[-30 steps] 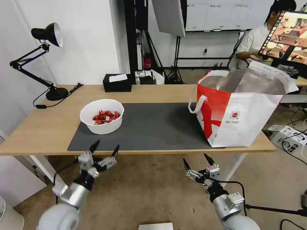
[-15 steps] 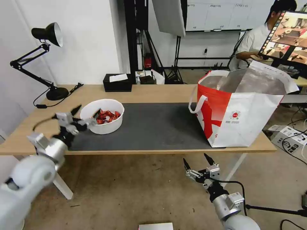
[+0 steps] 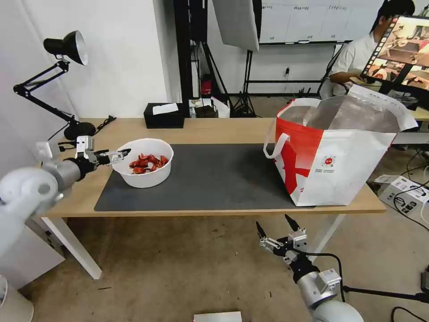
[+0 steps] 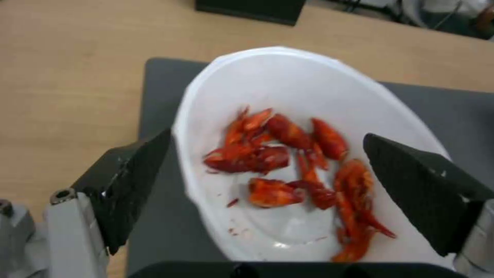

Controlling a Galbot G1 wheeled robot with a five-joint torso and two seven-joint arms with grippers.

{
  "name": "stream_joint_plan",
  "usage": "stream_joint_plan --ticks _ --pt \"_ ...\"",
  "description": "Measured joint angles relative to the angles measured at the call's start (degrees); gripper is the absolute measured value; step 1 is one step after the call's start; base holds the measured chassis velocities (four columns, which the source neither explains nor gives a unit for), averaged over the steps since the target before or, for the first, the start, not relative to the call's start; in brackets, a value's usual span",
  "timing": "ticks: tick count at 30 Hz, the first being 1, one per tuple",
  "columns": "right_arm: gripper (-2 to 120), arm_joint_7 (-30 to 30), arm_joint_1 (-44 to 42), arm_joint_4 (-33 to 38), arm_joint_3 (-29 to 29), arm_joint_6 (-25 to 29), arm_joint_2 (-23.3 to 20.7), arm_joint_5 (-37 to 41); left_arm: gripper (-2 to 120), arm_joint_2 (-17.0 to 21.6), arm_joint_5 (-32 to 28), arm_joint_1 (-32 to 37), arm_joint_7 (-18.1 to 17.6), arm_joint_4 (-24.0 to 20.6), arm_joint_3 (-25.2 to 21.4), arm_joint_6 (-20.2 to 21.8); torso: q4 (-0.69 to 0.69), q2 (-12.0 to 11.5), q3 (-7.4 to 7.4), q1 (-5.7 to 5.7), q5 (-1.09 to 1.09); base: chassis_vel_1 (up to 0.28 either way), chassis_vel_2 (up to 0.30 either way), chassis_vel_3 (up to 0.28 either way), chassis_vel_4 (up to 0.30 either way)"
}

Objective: Pick up the trash from the table and place it into the takeout bag.

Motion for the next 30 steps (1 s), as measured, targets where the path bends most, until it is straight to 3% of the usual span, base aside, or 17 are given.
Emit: stream_joint_plan --ticks 1,4,5,7,12,30 --pt "100 0.0 0.0 0.0 0.0 0.0 0.0 0.0 100 0.0 0.0 0.0 0.0 0.0 0.0 0.0 0.00 0.0 0.00 0.00 0.00 0.000 0.000 0.000 0.000" --pt "100 0.0 0.0 0.0 0.0 0.0 0.0 0.0 100 -0.8 -2.8 -6.0 -6.0 2.8 5.1 3.7 0.01 0.0 0.00 0.00 -0.01 0.000 0.000 0.000 0.000" --pt "100 0.0 0.0 0.0 0.0 0.0 0.0 0.0 100 -0.8 -2.8 -6.0 -6.0 2.8 5.1 3.7 0.01 0.0 0.00 0.00 -0.01 0.000 0.000 0.000 0.000" --pt "100 0.0 0.0 0.0 0.0 0.0 0.0 0.0 100 -1.7 -4.0 -9.3 -9.3 4.5 7.8 5.1 0.00 0.0 0.00 0.00 0.02 0.000 0.000 0.000 0.000" --pt "100 0.0 0.0 0.0 0.0 0.0 0.0 0.0 100 -3.7 -5.8 -12.9 -13.1 7.0 11.0 6.8 0.00 0.0 0.00 0.00 0.01 0.000 0.000 0.000 0.000" --pt "100 0.0 0.0 0.0 0.0 0.0 0.0 0.0 100 -8.3 -11.3 -18.2 -21.2 11.8 15.8 9.8 0.00 0.0 0.00 0.00 0.01 0.000 0.000 0.000 0.000"
